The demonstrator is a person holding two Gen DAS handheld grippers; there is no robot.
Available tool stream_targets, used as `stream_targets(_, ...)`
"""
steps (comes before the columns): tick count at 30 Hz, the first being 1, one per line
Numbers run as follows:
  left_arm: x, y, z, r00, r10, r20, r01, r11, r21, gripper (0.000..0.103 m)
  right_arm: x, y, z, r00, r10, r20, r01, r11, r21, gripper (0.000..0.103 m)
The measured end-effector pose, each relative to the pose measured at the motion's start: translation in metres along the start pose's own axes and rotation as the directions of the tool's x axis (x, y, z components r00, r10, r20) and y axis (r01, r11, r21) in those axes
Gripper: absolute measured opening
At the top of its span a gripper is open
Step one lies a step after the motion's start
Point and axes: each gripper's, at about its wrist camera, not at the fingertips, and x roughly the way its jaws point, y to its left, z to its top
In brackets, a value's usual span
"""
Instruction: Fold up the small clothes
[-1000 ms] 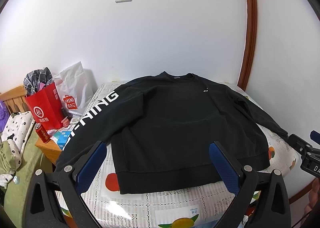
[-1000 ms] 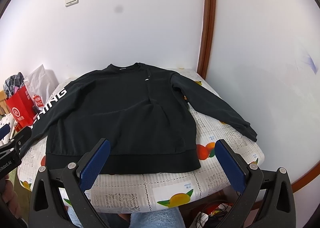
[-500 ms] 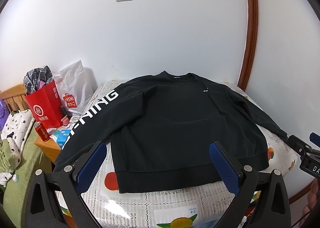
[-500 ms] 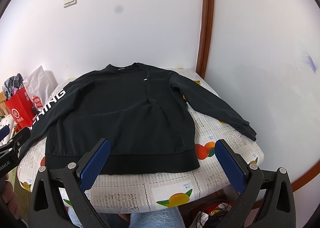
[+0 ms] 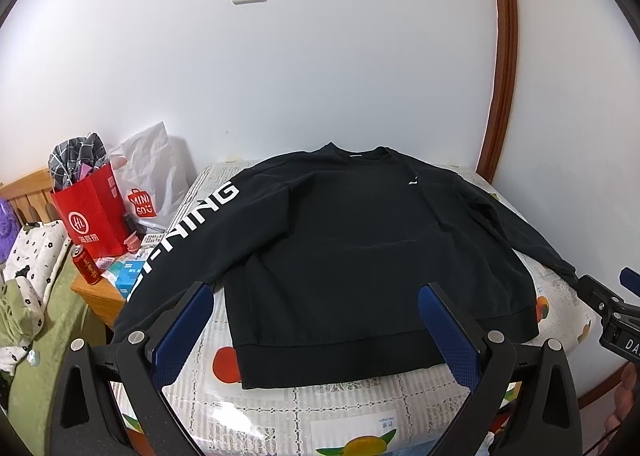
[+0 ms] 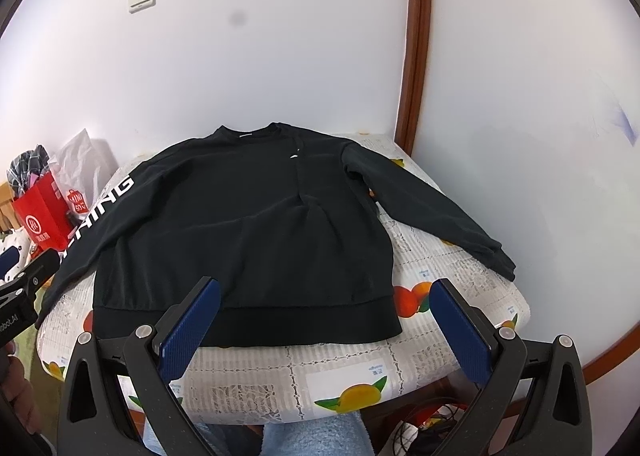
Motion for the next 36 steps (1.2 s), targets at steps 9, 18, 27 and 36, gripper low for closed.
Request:
stream_targets(9, -0.004, -0.001, 0.003, 1.000, 0.008, 0.011, -0.008, 1.000, 0.004, 0.103, 0.000, 0.002, 0.003, 1.000, 0.009, 0.005, -0.009, 1.000, -0.006, 0.102)
stream_targets(18, -0.004, 0.004, 0.008, 1.000, 0.010, 0.016, -0.010, 1.000, 0.002, 0.103, 0.000, 0.007, 0.008, 1.000, 0.008, 0.015, -0.008, 1.000, -0.024, 0.102)
stream_targets(27, 0.011, 0.017, 0.013, 1.000, 0.004, -0.007, -0.004, 1.000, -0.020, 0.103, 0.010, 0.013, 0.012, 1.000, 0.005, 0.009, -0.005, 1.000, -0.022, 0.102)
stream_targets(36, 0.045, 0.049, 0.009, 0.997, -0.059, -0.058, 0.053, 0.994, -0.100, 0.103, 0.021, 0.022, 0.020, 0.999, -0.030, 0.033, 0.031, 0.999, -0.026, 0.102)
